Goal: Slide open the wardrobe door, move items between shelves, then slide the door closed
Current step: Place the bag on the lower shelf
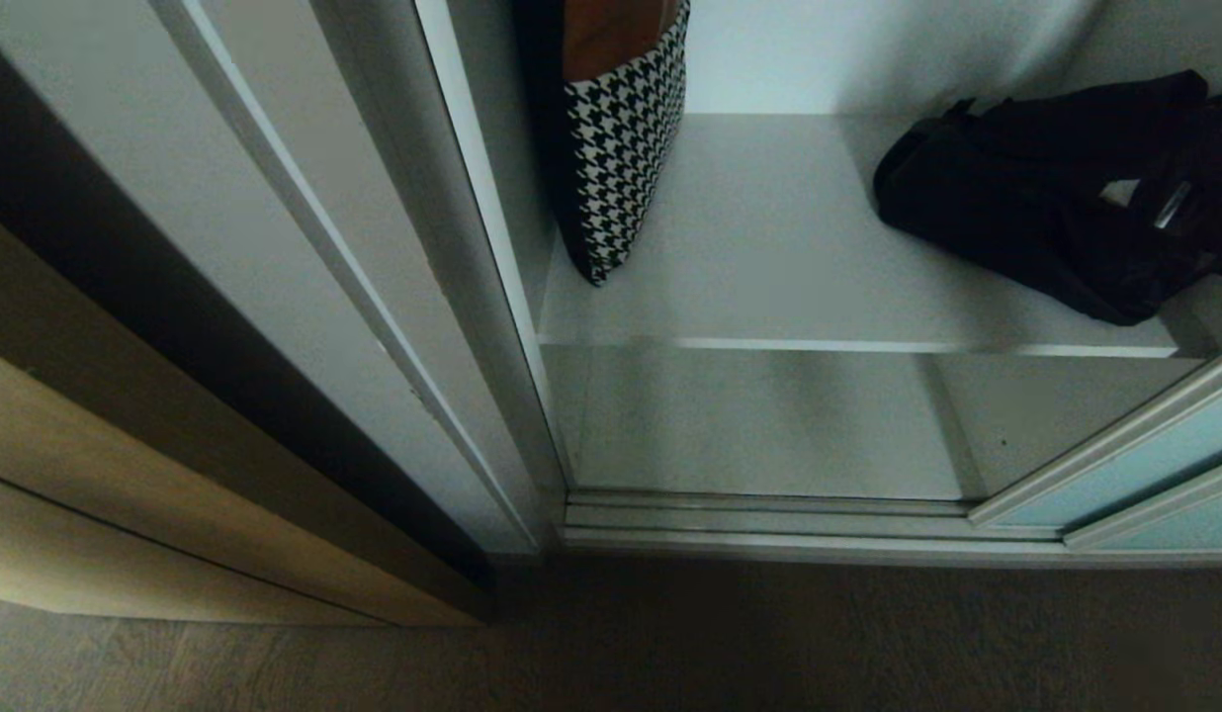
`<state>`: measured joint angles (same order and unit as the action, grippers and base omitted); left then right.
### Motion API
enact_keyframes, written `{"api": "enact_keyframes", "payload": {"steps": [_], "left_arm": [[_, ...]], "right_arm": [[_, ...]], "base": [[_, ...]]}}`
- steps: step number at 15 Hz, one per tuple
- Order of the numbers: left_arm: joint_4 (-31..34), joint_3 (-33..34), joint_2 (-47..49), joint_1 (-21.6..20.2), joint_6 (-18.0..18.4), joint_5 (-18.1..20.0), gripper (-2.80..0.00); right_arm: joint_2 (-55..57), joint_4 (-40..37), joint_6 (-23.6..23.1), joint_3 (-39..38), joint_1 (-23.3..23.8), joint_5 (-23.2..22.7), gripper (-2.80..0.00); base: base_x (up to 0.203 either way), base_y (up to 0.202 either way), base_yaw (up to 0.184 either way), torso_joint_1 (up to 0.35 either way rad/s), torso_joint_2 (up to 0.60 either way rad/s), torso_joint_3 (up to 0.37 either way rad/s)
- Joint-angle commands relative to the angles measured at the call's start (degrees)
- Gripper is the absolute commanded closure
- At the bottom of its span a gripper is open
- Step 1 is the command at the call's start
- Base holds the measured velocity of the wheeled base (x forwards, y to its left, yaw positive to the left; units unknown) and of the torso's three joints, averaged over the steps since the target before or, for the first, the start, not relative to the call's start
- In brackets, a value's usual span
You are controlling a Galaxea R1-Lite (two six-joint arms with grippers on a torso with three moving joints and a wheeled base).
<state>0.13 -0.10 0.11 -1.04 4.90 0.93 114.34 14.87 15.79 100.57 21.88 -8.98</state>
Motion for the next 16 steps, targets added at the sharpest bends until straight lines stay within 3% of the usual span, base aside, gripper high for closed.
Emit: {"api": "enact_keyframes", "payload": {"steps": [1, 3, 4, 16], "left_arm": [[-0.04, 0.01, 0.07, -0.02, 0.02, 0.04, 0.00], [0.02, 0.01, 0.07, -0.02, 0.02, -0.04, 0.00], [-0.05, 0.01, 0.07, -0.02, 0.08, -0.02, 0.00], [-0.05, 0.01, 0.07, -0.02, 0.02, 0.04, 0.00]], "right_arm": [[1.72, 0.44, 0.17, 0.51, 0.00, -0.82, -2.80], [2.38, 0.33, 0.30, 0.94, 0.09, -0.95, -2.80], [2.58, -0.03, 0.30, 0.94, 0.09, -1.05, 0.00], [0.26, 0.35, -0.73, 0.42, -0.24, -1.95, 0.00]], "base": [[0.000, 0.000, 0.000, 0.000, 0.00, 0.000], [0.000, 0.000, 0.000, 0.000, 0.00, 0.000], [0.000, 0.000, 0.000, 0.000, 0.00, 0.000], [0.000, 0.000, 0.000, 0.000, 0.00, 0.000]]}}
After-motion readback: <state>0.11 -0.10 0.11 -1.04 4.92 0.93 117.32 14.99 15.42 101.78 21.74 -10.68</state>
